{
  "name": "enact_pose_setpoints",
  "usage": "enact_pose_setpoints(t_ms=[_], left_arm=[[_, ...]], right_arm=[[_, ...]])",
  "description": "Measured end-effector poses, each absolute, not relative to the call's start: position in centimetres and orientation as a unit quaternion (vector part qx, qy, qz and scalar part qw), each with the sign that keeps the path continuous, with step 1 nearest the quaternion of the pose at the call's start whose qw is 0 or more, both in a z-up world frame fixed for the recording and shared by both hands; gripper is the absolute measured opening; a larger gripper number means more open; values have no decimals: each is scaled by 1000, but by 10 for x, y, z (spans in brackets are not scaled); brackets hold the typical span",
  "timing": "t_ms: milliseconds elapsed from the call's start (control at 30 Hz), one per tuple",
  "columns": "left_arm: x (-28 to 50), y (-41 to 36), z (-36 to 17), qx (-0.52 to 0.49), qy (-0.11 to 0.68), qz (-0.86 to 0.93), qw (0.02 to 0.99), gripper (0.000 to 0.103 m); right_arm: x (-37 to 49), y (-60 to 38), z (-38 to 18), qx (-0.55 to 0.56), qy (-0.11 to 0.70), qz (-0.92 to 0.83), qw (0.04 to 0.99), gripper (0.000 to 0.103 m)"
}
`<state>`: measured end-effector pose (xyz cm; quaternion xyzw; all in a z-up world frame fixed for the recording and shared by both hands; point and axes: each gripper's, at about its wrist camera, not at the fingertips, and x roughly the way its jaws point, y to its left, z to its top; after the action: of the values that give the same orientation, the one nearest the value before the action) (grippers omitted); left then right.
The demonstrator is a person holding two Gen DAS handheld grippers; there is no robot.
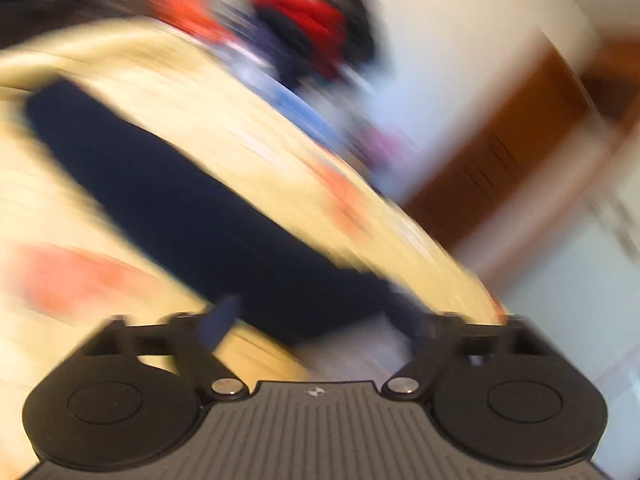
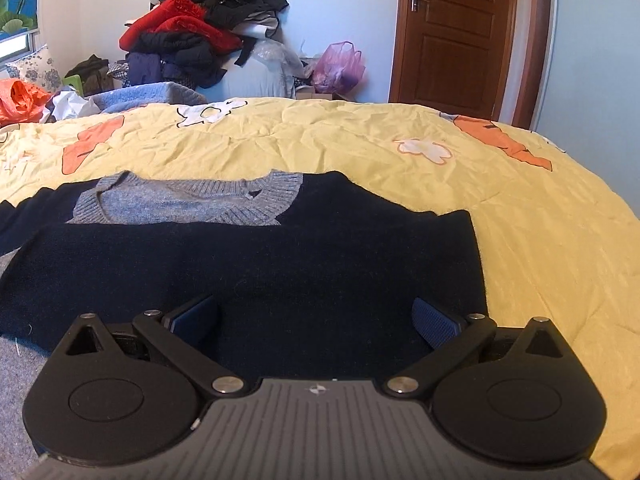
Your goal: Fold small clothes
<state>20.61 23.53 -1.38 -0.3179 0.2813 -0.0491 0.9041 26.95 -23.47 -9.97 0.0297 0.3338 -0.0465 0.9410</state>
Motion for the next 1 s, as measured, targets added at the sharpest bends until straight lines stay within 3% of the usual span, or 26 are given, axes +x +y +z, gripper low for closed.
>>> enact_pose_setpoints(t_ms=[133,267,500,733,767,833,867,900,1000], left_arm=[[206,336,-12,-405,239,62,880,91],[214,389,-19,-439,225,121,861,91],[248,429,-55,-557,216,82,798,91],[287,439,-75,-532,231,109,807,90],[290,438,-74,-523,232,109,813,87],[297,436,-74,-497,247,123,823,58],[302,434,-75,-481,263,136,825,29],[304,432,-75,-458,277,151,831,12],[311,422,-68,-397,292,169,854,10]], right_arm=[[269,-233,-100,29,333,-47,941,103],[268,-233,-99,28,333,-48,941,103],[268,-233,-99,30,333,-48,941,103],[268,-233,-99,30,333,-48,941,103],[268,-233,-99,29,333,-48,941,103],[268,-233,-99,30,333,-49,941,103],[268,-234,-99,30,333,-48,941,103],[268,-233,-99,30,333,-48,941,103],[268,-233,-99,30,333,-48,941,103]])
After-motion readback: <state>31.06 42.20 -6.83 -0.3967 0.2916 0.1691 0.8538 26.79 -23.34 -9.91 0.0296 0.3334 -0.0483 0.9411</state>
